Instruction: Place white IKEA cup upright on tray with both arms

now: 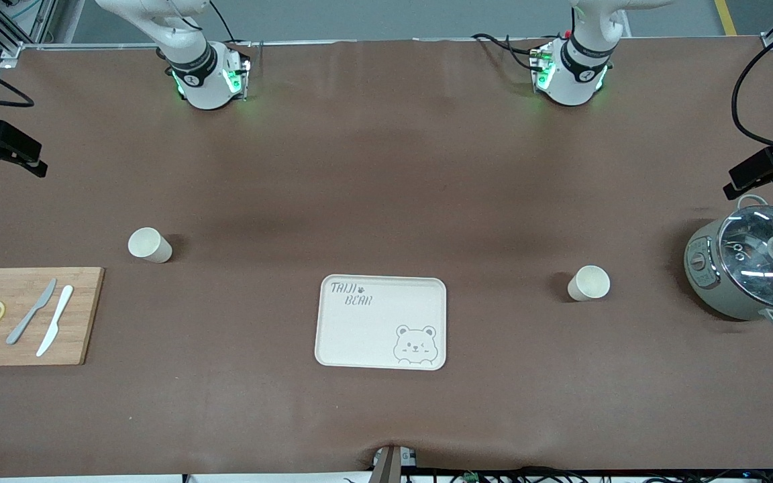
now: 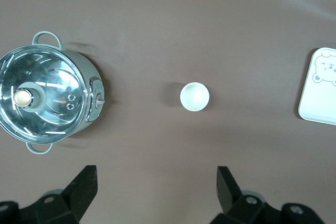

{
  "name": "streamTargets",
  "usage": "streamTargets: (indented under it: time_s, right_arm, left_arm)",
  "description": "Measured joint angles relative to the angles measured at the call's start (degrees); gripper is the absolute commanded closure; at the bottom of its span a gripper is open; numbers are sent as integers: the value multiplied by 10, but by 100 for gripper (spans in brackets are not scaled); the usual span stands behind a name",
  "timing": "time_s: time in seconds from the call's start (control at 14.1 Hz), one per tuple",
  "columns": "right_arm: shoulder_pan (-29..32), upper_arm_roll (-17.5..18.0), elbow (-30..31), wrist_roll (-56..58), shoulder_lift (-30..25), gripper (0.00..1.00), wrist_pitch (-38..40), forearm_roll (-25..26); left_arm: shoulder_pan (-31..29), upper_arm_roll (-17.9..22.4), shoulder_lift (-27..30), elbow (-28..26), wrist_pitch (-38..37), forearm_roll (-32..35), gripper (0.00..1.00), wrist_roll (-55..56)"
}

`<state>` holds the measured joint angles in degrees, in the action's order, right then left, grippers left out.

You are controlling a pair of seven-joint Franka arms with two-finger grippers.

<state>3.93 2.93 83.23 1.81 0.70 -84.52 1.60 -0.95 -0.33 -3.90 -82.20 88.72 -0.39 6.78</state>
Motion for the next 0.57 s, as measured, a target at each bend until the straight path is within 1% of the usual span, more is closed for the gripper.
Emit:
streamTargets:
  time_s: [0.28,0.57]
  right_arm:
    - [7,0,0,0,2,0,0,0]
    - [7,0,0,0,2,0,0,0]
  left_arm:
    - [1,0,-9,-1,0,0,0,0]
    - [3,-1,-35,-2,5,0,0,0]
